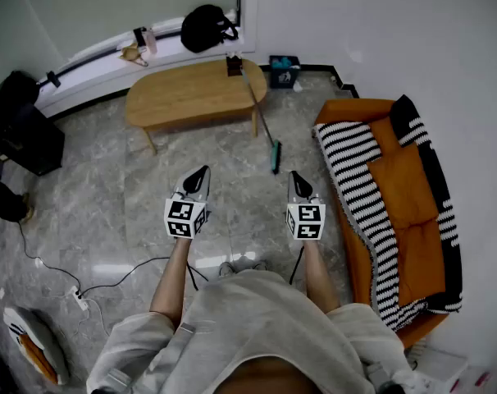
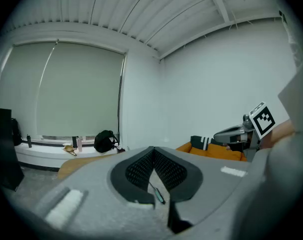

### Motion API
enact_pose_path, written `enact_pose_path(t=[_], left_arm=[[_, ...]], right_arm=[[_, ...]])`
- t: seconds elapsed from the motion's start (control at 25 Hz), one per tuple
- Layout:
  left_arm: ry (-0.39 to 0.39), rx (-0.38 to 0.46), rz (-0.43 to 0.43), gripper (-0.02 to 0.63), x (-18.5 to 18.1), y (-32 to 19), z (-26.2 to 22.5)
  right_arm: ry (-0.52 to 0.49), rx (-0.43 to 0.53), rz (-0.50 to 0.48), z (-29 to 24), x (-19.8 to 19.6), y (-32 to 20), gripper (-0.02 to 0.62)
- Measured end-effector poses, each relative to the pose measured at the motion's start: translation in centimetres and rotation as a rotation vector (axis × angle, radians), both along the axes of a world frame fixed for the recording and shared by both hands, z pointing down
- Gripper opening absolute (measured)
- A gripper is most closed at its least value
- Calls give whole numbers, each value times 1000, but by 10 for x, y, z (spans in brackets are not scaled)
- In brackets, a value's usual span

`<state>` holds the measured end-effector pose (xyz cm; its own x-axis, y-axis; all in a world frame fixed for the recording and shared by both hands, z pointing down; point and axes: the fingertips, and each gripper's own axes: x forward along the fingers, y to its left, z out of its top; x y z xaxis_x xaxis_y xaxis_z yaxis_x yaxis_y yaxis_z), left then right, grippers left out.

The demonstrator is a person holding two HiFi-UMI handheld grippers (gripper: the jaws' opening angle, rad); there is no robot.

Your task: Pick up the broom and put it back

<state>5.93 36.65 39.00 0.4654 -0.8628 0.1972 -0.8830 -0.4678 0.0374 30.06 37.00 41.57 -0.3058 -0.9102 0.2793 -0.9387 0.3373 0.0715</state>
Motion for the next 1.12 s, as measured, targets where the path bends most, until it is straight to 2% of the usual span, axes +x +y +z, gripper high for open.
enact_pose_path(t=[0.52, 0.76, 1.12], left_arm=[[-14, -16, 4, -5, 28, 7, 3], [-47, -12, -2, -5, 47, 2, 4], [-38, -36, -22, -5, 51, -7, 14]], right_arm=[[-26, 0, 10, 7, 29, 9, 0], [-18, -7, -13, 13, 46, 11, 0], [-7, -28, -13, 26, 52, 1, 0]])
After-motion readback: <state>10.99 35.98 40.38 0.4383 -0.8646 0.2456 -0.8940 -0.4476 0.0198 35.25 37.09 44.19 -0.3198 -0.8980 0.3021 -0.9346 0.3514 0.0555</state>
